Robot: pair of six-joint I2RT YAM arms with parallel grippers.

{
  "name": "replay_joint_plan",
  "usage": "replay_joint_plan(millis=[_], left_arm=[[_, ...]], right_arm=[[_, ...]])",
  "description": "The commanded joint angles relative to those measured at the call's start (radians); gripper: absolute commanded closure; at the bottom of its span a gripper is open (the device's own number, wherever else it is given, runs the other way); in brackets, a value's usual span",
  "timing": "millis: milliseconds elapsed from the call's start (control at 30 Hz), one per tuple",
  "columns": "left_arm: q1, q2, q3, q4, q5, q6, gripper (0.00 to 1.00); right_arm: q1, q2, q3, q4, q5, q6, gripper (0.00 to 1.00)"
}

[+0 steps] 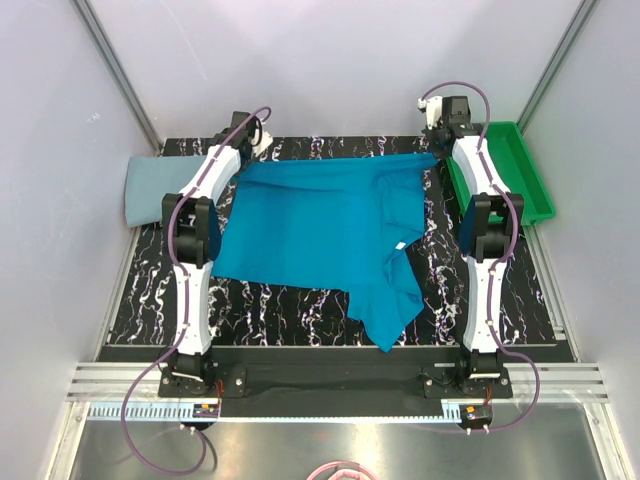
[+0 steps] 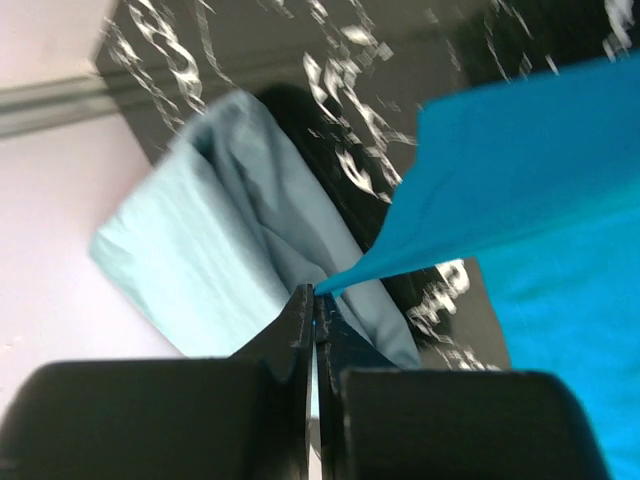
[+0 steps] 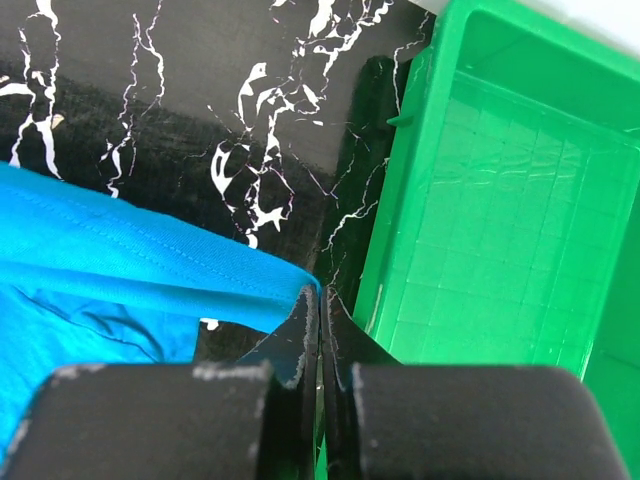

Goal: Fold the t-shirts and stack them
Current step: Flatten the tshirt out

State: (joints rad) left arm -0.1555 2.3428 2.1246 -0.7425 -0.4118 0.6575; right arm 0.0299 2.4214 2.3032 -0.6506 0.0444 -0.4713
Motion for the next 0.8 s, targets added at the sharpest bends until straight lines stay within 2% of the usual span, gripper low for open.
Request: replay_joint_plan(millis=[0,200,367,767], left_arm=[[0.007,0.029,0.096,0.068,-0.073,0.034,1.00],[0.007,0.035,0.100,0.089,-0.078,0.036,1.00],[0.007,0.016,0.037,0.124,-0.082,0.031,1.00],[0.007,0.082,0.118,0.167,-0.111,0.051,1.00]], right_arm=[[0.007,-0.058,-0.002,0.028,0.034,-0.004,1.00],[0.016,-0.065,-0.019,0.031,0.045,-0.018,1.00],[0.021,-0.042,-0.011,0.049,0.061,-0.024,1.00],[0.050,0.036,0.105,0.063,0.081,-0.038,1.00]])
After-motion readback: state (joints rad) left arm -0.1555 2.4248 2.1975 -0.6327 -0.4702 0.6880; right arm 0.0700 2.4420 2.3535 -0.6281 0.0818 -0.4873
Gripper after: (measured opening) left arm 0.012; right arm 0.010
